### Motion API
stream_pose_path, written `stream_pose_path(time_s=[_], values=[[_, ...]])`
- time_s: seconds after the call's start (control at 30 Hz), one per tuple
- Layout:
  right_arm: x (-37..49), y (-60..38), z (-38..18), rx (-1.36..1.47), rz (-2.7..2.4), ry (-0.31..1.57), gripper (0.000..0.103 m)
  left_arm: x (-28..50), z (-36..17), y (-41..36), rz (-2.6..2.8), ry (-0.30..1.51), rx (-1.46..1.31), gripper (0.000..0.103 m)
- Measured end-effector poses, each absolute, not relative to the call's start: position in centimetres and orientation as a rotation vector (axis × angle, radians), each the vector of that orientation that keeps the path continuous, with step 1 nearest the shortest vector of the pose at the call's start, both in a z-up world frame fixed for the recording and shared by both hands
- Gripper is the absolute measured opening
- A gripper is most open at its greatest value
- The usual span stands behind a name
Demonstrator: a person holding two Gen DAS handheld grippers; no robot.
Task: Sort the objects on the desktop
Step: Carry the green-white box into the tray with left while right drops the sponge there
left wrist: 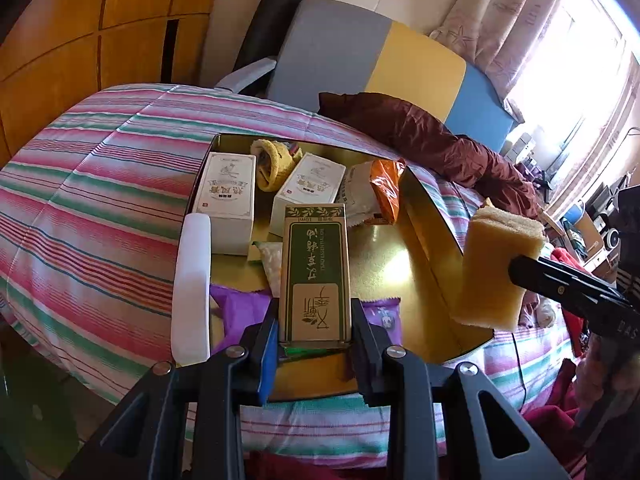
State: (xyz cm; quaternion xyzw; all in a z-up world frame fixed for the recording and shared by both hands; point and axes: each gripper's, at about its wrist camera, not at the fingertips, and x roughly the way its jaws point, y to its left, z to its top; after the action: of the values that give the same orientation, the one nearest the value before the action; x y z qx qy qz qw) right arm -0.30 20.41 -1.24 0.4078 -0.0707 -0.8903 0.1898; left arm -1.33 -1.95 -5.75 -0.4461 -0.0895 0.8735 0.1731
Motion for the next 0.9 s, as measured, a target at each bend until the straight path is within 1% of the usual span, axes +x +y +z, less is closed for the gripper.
stream_pose_path(time_s=[0.37,0.47,0.5,0.53,0.6,0.67,0.8,0.9], values=[[-1.9,18.2,-0.9,1.140,-2.507,-0.181,0.042,-1.5,-6.9,-2.2,2.469,-0.272,-1.299,0.031],[-2.8,17.8,-1.2,1.144,-2.525,-0.204,0.046,-1.3,-6.7,-2.1,2.455,-0.269,-1.288,0.031],[-3.1,17.7,-1.4,1.145,-2.518,-0.222,0.053,-1.1,-6.5,-1.8,2.446,-0.246,-1.273,0.031],[-3.4,17.6,-1.7,1.149,-2.507,-0.246,0.065,-0.9,-6.3,-1.3,2.443,-0.209,-1.260,0.031],[-3.9,17.6,-2.2,1.159,-2.489,-0.309,0.076,-0.6,-6.6,-0.4,2.405,-0.158,-1.281,0.031],[-4.0,17.6,-2.6,1.167,-2.479,-0.342,0.076,-0.3,-7.0,-0.3,2.385,-0.171,-1.298,0.031],[-3.4,17.7,-3.1,1.184,-2.475,-0.319,0.076,-0.4,-7.5,-0.8,2.403,-0.169,-1.331,0.031],[-3.2,18.1,-3.4,1.195,-2.477,-0.335,0.076,-0.8,-8.4,-1.3,2.427,-0.166,-1.394,0.031]])
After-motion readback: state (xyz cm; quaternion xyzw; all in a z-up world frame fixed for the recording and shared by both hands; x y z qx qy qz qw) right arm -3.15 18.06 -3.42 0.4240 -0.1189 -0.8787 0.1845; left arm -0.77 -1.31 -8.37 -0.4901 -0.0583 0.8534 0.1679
